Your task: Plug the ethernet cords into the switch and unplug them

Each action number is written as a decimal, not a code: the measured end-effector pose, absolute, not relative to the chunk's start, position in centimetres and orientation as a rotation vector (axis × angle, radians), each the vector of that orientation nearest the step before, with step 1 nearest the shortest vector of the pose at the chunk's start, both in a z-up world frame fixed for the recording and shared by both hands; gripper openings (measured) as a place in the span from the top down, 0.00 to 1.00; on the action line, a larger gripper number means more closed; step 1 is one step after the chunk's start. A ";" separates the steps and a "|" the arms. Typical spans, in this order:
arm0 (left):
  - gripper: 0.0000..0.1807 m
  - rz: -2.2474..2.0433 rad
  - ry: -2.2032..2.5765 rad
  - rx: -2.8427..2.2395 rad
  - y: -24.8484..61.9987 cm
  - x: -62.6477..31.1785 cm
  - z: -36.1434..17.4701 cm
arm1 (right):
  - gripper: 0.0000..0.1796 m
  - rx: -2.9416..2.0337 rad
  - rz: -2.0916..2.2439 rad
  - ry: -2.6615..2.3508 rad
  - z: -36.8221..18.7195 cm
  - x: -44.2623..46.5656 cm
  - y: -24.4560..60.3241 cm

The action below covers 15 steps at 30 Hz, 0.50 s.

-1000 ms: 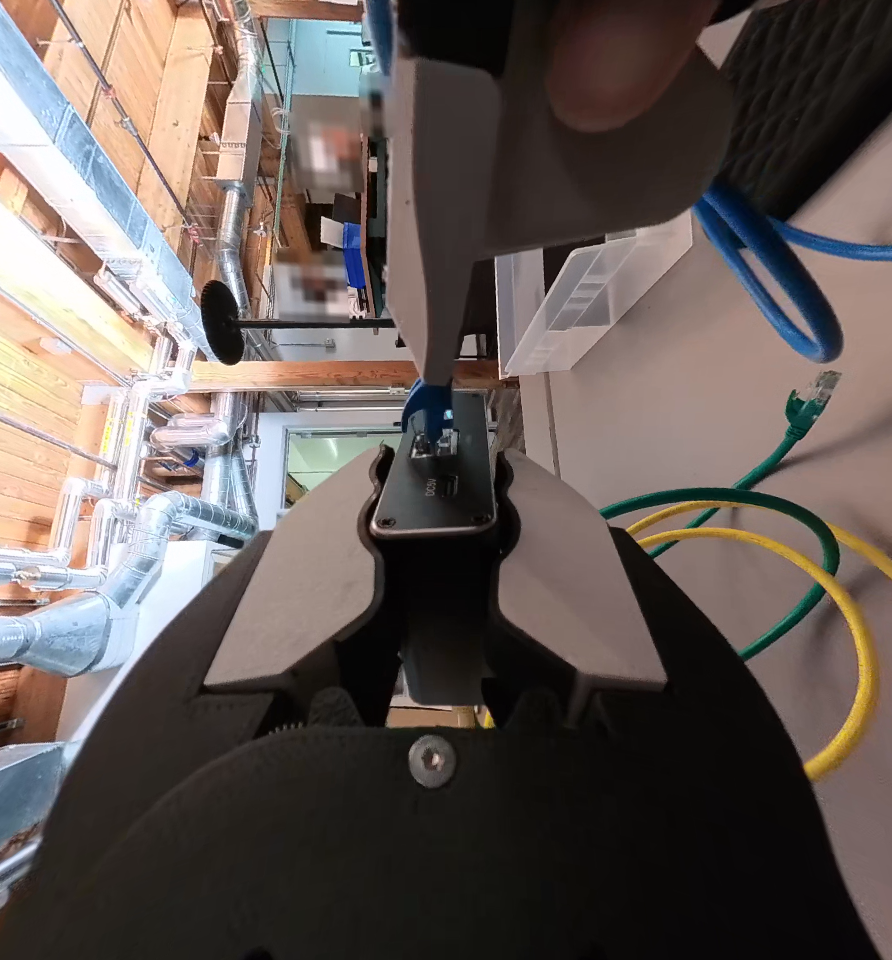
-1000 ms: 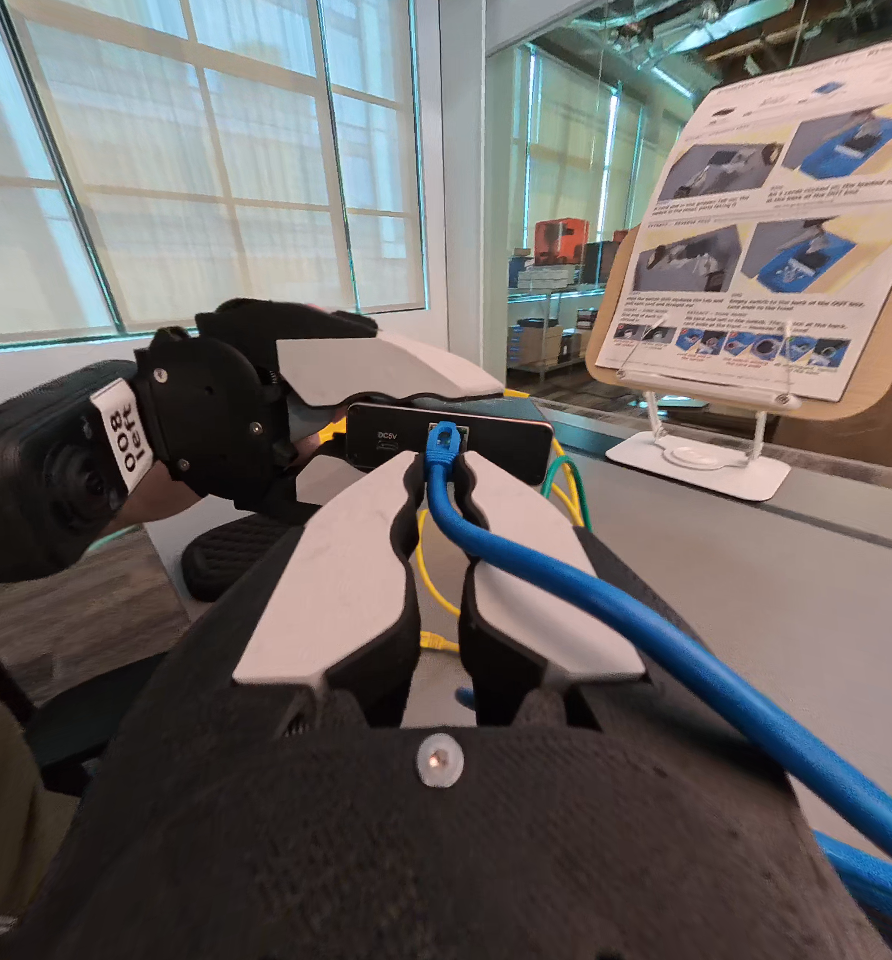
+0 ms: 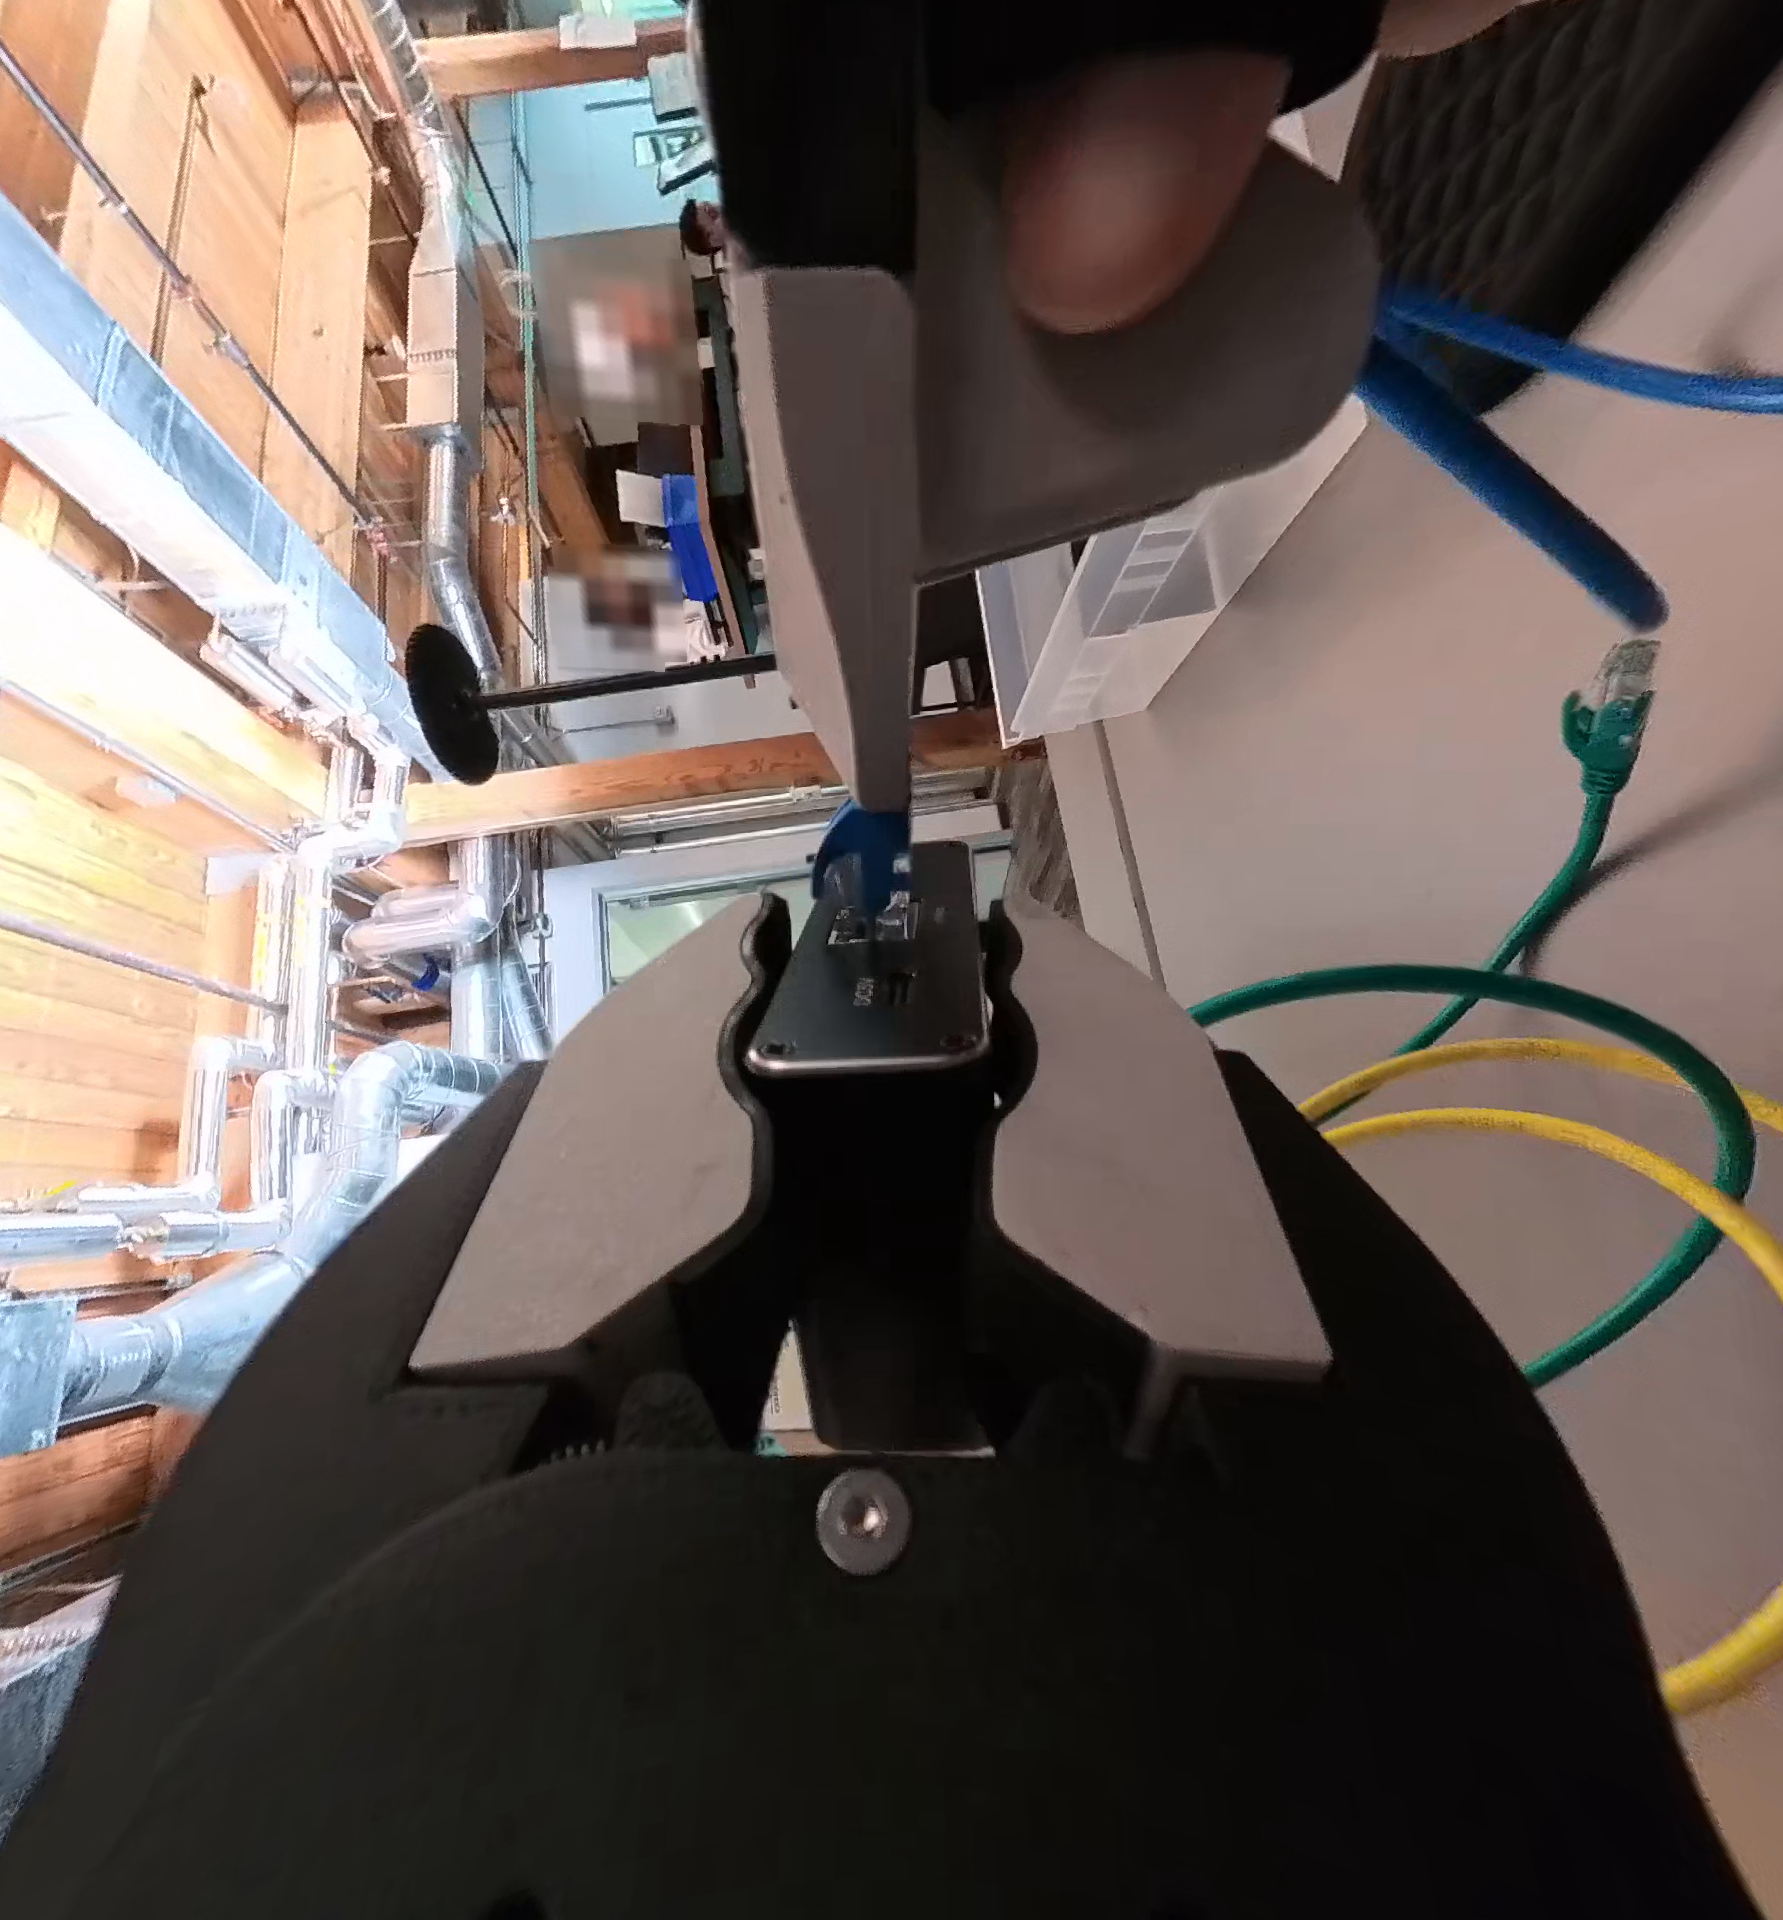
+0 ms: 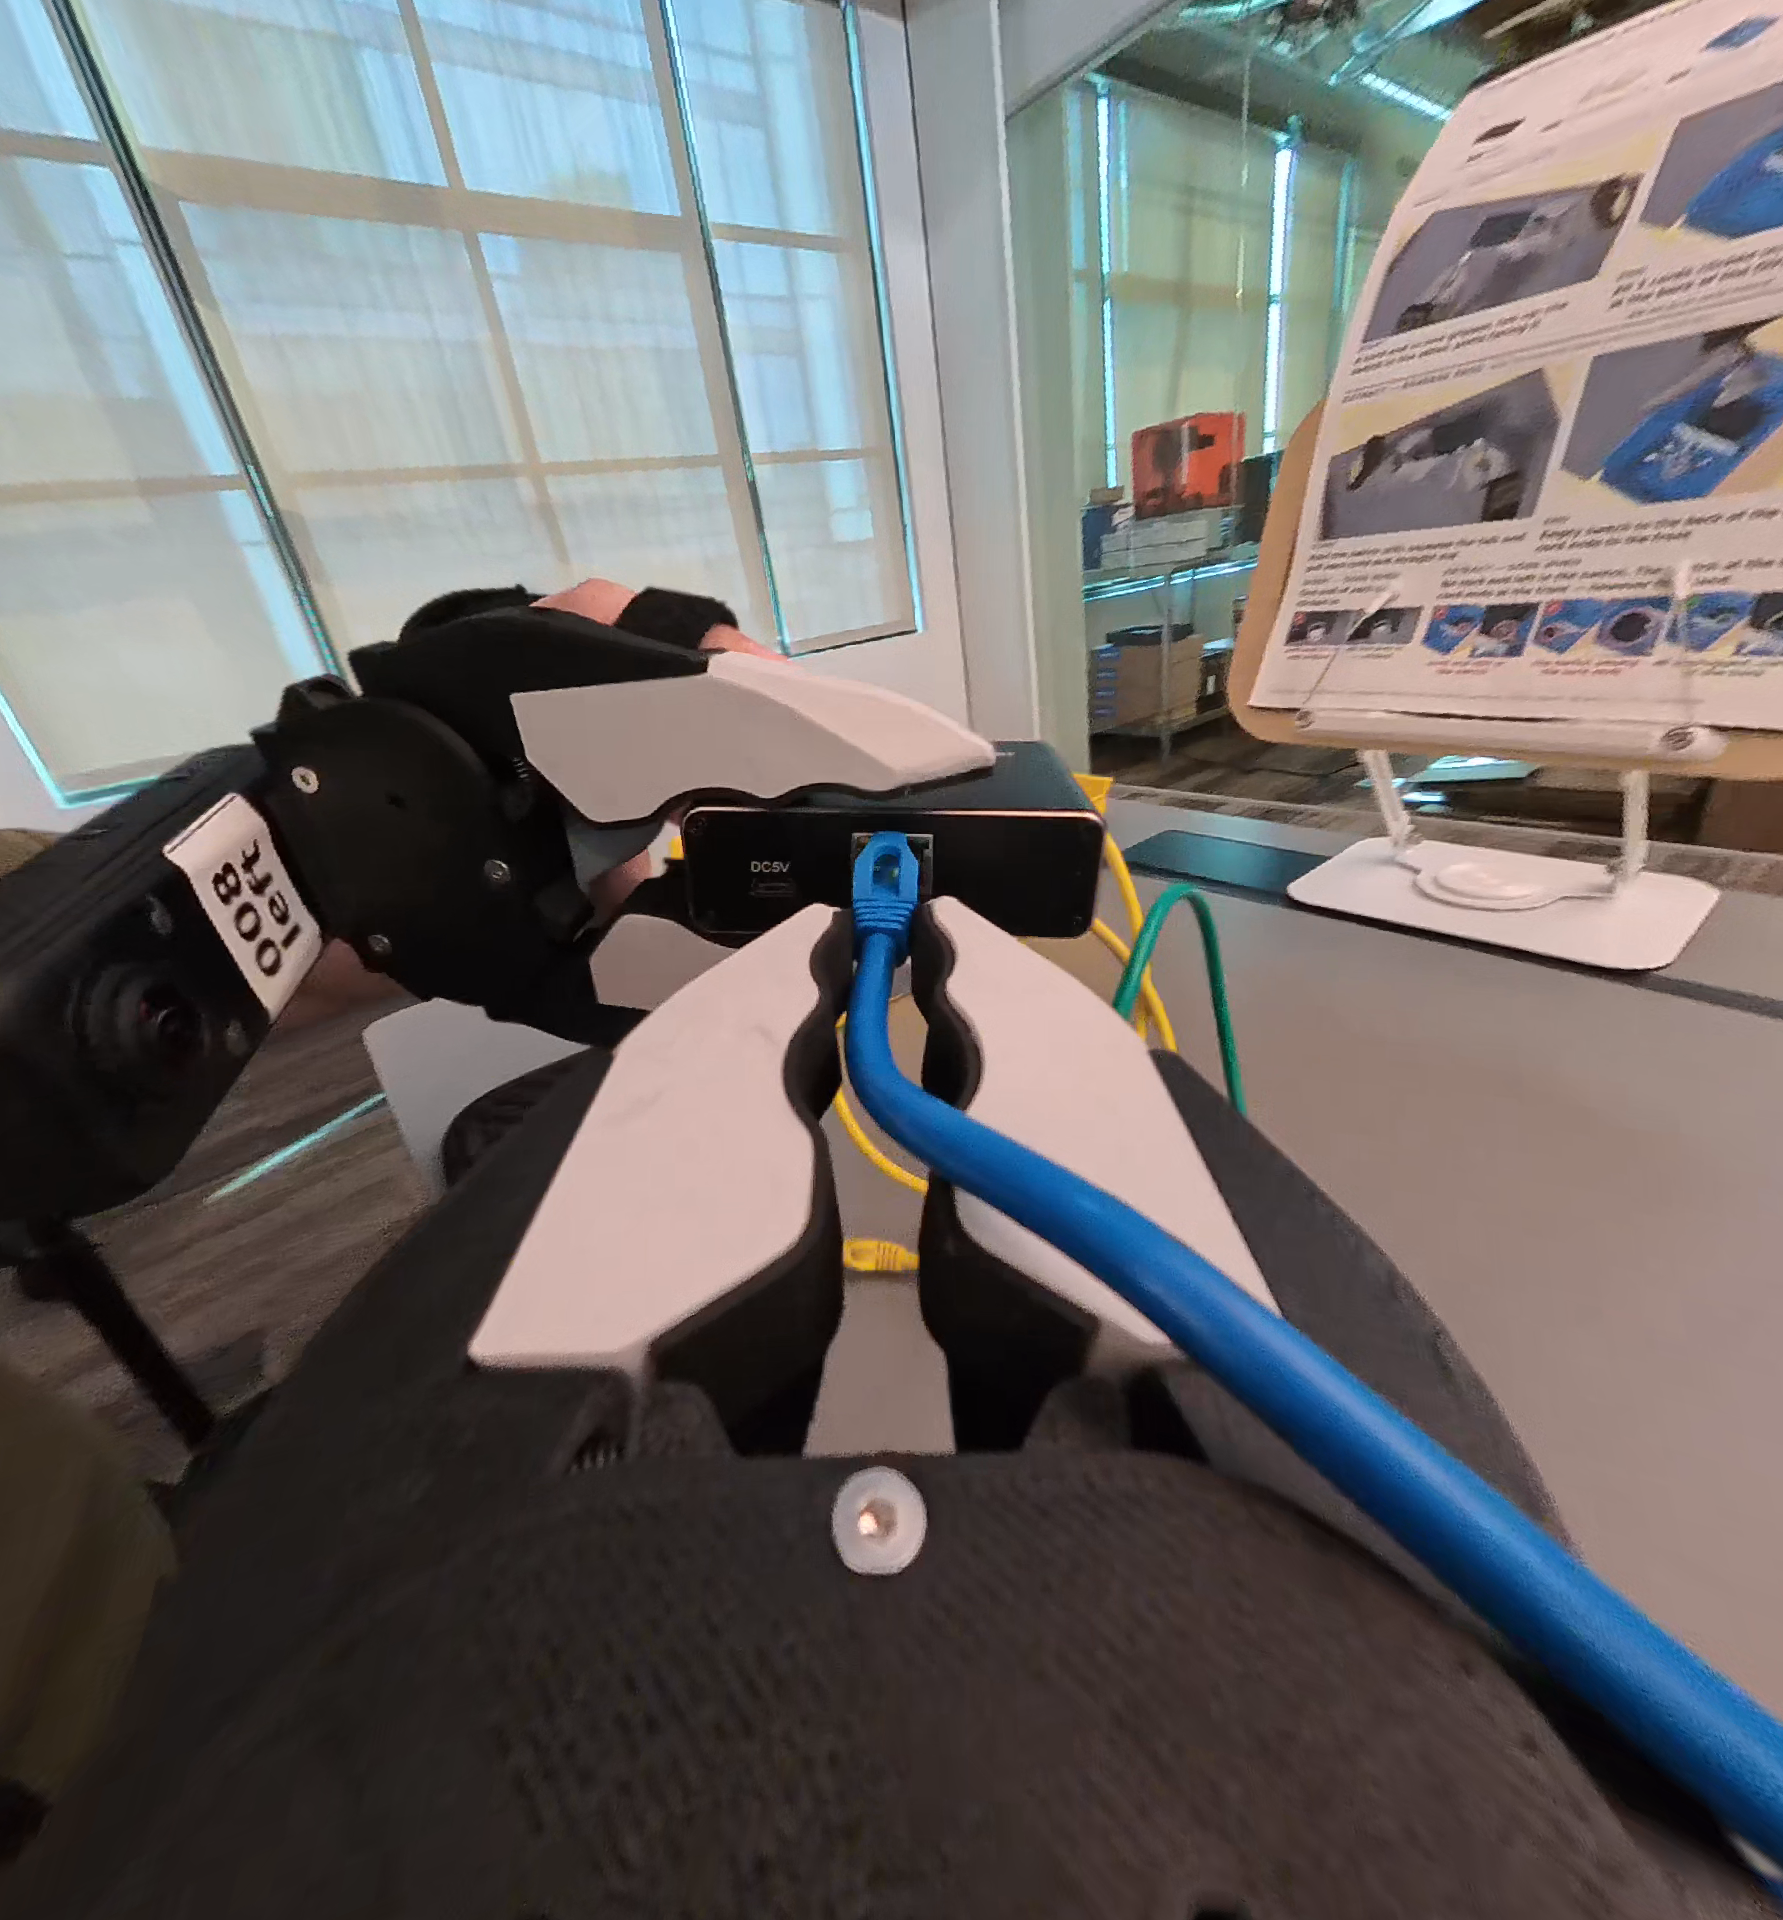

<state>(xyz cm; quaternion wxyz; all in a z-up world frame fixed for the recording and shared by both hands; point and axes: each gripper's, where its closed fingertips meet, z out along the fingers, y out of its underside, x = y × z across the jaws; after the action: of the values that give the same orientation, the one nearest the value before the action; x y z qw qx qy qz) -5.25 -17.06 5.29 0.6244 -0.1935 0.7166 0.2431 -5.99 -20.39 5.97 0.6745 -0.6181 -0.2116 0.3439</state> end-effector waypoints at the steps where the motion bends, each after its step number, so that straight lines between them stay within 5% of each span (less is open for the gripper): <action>1: 0.80 0.553 1.632 -0.444 -17.1 -5.3 5.4 | 0.93 -1.378 0.762 -0.468 6.1 -6.0 -20.4; 15: 0.80 0.502 1.572 -0.446 -17.5 -5.6 6.5 | 0.87 -1.331 0.735 -0.542 6.9 -6.4 -20.8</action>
<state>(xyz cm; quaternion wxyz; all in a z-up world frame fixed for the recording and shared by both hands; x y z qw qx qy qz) -5.65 -17.45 6.53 0.6566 -0.1969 0.6936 0.2213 -6.38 -20.81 6.89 0.6917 -0.5955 -0.2426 0.3287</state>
